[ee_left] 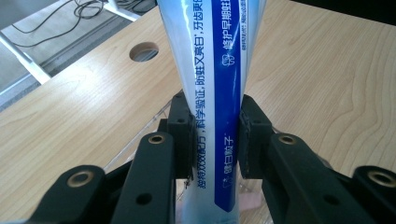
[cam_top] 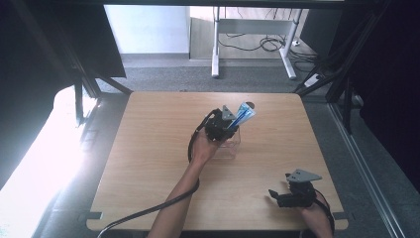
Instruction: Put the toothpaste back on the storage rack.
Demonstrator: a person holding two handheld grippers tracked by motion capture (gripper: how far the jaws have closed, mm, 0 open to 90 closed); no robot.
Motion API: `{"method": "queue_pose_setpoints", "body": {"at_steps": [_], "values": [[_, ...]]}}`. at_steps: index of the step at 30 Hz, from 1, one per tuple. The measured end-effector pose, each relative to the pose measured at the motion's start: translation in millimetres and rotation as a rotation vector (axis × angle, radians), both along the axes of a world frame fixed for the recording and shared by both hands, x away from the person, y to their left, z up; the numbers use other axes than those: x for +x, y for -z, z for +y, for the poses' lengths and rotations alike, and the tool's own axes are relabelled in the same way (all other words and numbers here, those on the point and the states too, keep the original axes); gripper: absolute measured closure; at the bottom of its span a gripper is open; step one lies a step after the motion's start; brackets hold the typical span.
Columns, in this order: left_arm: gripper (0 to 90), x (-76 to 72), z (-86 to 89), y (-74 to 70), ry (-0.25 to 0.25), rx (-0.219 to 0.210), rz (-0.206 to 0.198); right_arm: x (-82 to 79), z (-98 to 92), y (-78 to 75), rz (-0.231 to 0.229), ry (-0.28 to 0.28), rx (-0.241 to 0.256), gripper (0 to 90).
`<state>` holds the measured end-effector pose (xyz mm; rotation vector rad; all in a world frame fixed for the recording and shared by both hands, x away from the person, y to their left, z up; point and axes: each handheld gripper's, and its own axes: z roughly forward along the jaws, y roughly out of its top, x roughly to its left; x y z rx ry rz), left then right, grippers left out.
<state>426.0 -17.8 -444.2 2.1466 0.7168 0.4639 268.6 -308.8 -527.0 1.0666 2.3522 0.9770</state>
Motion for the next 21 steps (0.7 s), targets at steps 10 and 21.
{"method": "queue_pose_setpoints", "body": {"at_steps": [10, 21], "values": [[69.9, -4.1, 3.1, 1.3, 0.024, 0.024, 0.008, 0.1, 0.6, 0.4, 0.006, -0.004, -0.002, 9.6], [68.6, -9.4, 7.0, 6.0, 0.041, 0.027, 0.017, 0.2, 1.2, 1.1, 0.007, -0.007, -0.005, 9.6]]}}
